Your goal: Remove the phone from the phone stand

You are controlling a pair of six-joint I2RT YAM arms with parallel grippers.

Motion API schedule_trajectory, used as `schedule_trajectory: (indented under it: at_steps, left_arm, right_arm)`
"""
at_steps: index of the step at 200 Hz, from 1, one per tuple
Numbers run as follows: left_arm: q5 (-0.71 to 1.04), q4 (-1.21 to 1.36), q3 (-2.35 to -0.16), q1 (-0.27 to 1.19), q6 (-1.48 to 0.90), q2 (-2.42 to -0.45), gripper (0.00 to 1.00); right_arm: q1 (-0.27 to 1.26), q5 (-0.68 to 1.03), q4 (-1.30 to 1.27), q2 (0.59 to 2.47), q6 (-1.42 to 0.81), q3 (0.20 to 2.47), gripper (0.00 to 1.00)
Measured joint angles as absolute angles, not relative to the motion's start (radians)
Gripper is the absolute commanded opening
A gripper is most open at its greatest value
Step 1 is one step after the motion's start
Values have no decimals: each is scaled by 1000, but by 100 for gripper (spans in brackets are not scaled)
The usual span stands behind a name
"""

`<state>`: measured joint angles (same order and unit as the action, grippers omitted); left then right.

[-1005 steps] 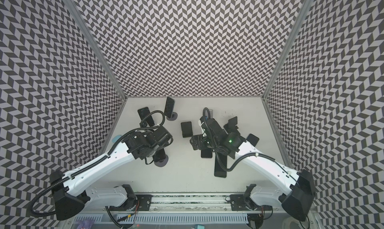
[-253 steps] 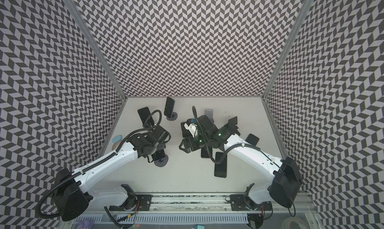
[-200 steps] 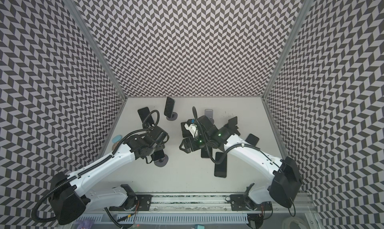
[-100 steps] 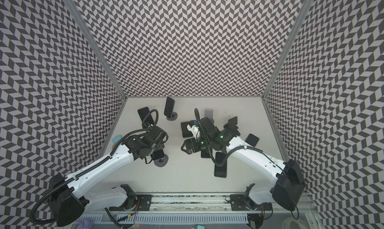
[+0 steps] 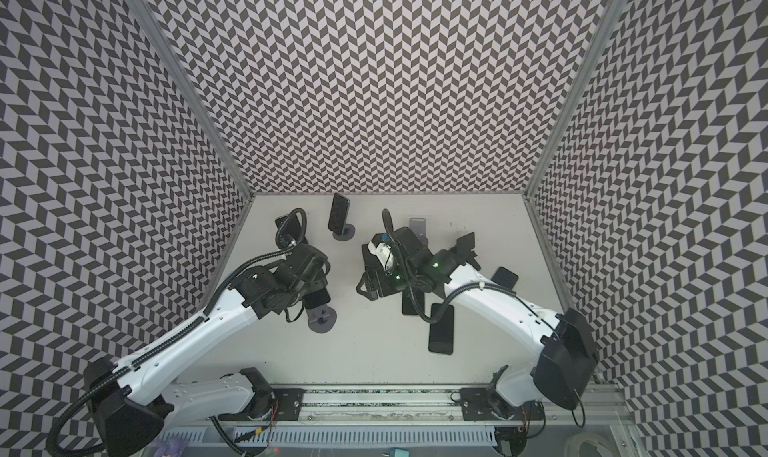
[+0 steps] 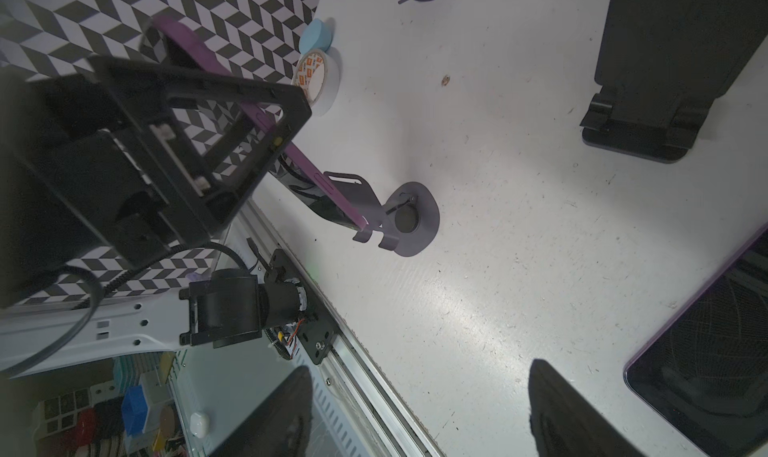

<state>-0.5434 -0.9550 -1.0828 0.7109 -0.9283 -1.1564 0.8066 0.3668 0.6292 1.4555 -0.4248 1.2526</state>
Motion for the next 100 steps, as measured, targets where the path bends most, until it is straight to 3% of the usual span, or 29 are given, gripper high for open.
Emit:
schedule_trajectory:
  at_steps: [100]
  left_arm:
    - [-575,-994,-1165,711,-864,-1137,68]
  right_arm:
    - [807,334,650,1451,-416,1224,79]
